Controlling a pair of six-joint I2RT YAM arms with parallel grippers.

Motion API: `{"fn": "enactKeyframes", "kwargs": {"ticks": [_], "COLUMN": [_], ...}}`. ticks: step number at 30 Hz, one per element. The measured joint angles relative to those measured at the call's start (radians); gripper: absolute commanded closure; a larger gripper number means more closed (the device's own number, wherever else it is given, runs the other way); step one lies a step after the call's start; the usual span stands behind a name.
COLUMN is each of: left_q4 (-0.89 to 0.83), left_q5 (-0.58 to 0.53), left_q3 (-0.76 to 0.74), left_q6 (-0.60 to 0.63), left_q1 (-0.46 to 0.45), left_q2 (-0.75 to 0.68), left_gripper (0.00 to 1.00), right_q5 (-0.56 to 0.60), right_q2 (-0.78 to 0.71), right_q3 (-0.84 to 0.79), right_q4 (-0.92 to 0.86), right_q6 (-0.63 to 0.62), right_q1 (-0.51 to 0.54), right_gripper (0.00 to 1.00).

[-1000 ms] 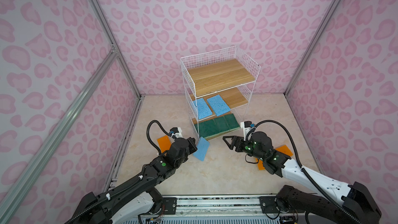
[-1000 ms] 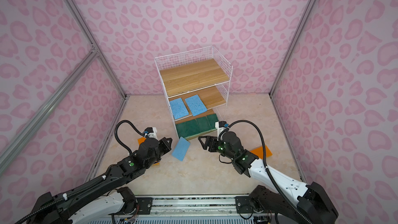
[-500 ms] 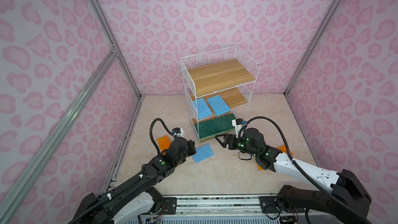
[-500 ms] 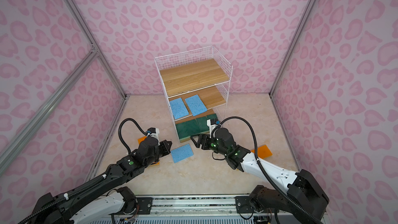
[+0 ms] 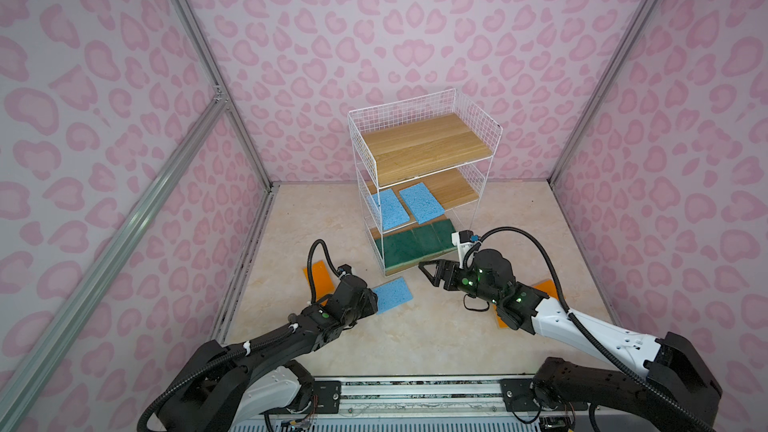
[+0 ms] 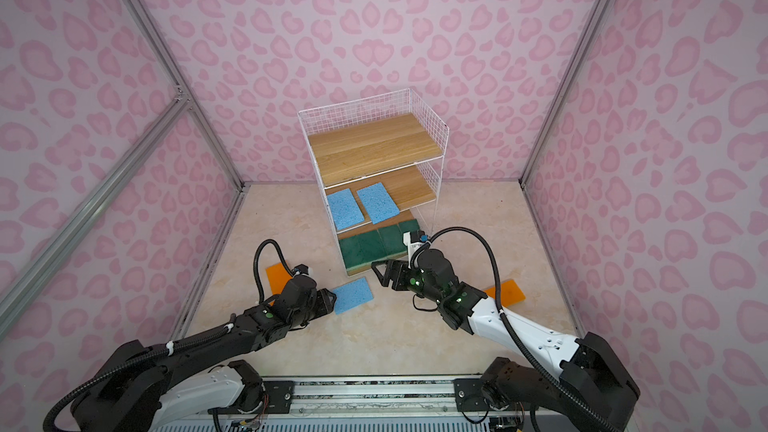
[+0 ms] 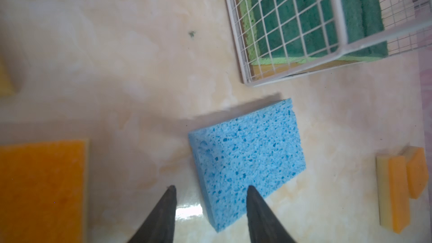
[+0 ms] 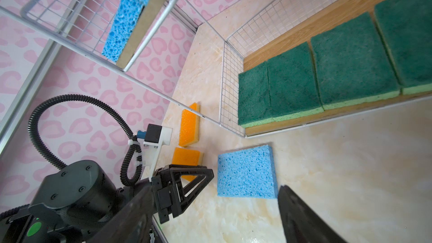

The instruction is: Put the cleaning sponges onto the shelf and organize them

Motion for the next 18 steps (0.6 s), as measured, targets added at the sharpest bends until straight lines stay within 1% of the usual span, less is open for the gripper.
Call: {"fn": "enactKeyframes", "kwargs": {"ticks": [8,9,12,17,18], "left_q4": [0.061,0.068,0.091,0.128,0.135], "left_q5": [0.008,0.008,0.01,0.016,0.019], "left_q3": [0.009,0.016,0.035,0.051,0.054], "left_q6": [-0.015,-0.015,-0.017,-0.017,-0.017], "left_q1": [0.002,0.002,0.002,0.002,0.002], "left_q2": [0.096,0.111,0.154,0.221,0.23], "left_gripper": [0.63,0.68,0.76,0.95,0.96], "right_q5": [0.0,0.0,-0.001,-0.001,0.0], "right_q2": [-0.004,-0.005,-0.013,-0.041,-0.047], "right_q3": [-0.01,-0.012,-0.015,-0.036,-0.04], "right_q4": [-0.002,-0.003,-0.004,-0.008,-0.009], "right_q6": [-0.006,-0.006,-0.006,-0.007,-0.007], "right_q1": [-0.014,-0.015,-0.019,-0.036,-0.04], "right_gripper": [0.16,0.16,0.16,0.16,0.16]}}
